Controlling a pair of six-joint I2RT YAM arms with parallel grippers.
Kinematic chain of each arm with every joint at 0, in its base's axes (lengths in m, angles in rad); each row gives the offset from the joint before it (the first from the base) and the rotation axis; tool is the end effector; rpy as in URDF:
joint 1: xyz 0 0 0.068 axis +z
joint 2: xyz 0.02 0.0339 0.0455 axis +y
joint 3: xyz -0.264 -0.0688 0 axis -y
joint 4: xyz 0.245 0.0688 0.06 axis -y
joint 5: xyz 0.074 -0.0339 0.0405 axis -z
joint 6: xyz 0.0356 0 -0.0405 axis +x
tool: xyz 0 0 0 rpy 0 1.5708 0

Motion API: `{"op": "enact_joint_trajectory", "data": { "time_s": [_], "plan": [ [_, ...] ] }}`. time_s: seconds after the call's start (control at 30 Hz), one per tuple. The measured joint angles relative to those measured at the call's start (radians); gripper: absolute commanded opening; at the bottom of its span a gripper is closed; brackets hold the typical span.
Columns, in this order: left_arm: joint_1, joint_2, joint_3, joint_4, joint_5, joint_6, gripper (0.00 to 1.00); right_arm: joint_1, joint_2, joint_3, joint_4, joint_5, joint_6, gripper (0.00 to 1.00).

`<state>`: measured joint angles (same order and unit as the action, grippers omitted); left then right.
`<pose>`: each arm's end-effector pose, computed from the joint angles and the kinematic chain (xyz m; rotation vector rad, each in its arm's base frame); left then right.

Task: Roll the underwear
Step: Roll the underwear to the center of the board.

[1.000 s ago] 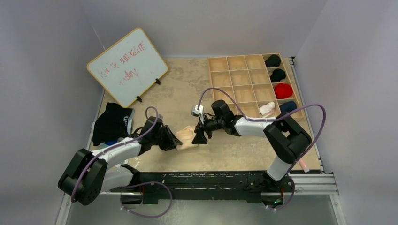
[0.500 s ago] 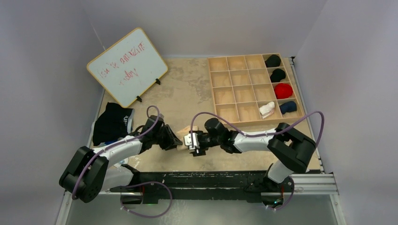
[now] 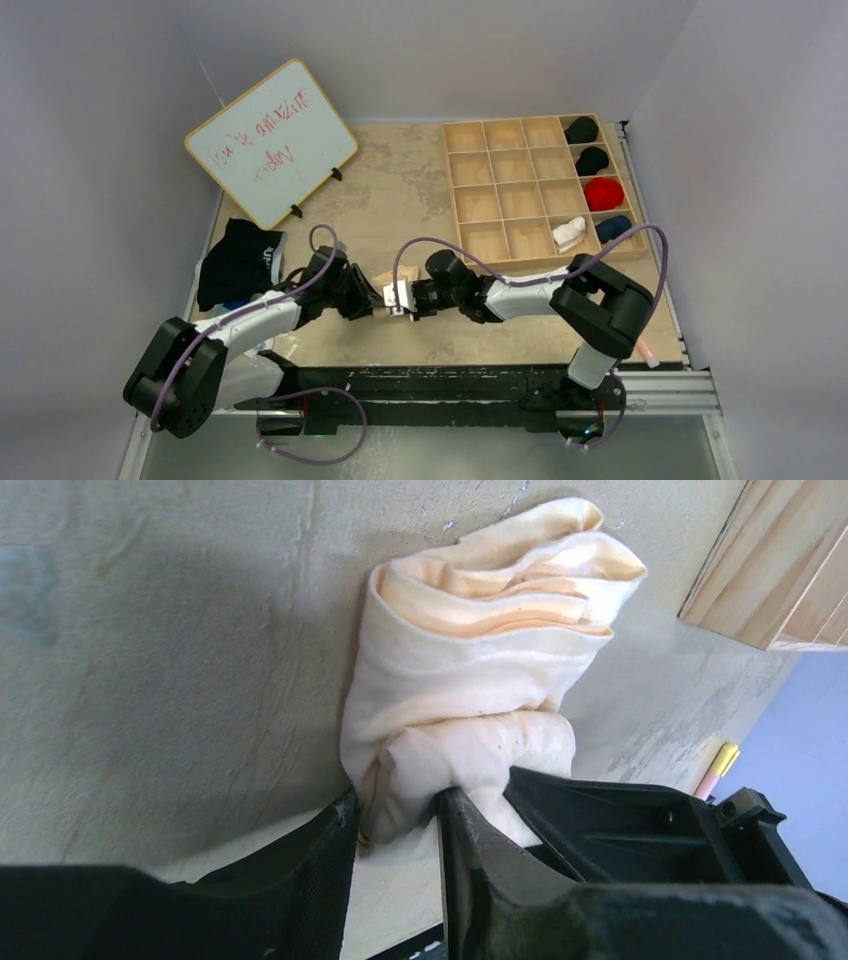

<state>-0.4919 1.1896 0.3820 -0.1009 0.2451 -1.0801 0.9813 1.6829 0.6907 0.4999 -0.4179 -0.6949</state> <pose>0.1733 -0.1027 0.1374 -0.6738 2.6193 -0.8925 0.1701 0.2804 0.1532 -1.7024 1.1810 0.6069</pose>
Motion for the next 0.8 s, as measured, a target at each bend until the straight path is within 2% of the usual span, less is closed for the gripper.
{"op": "enact_joint_trajectory", "data": {
  "time_s": [0.17, 0.33, 0.57, 0.8],
  "plan": [
    [0.0, -0.091, -0.001, -0.071, -0.052, 0.0, 0.5, -0.026, 0.048, 0.069, -0.033, -0.094, 0.12, 0.0],
    [0.0, -0.262, -0.002, -0.165, -0.104, -0.008, 0.59, -0.115, 0.125, 0.128, -0.027, -0.358, 0.377, 0.0],
    [0.0, -0.47, -0.046, -0.203, -0.143, -0.027, 0.6, -0.215, 0.277, 0.194, 0.074, -0.587, 0.747, 0.01],
    [0.0, -0.464, -0.112, -0.19, -0.1, -0.026, 0.59, -0.251, 0.346, 0.235, 0.094, -0.649, 0.937, 0.02]
  ]
}}
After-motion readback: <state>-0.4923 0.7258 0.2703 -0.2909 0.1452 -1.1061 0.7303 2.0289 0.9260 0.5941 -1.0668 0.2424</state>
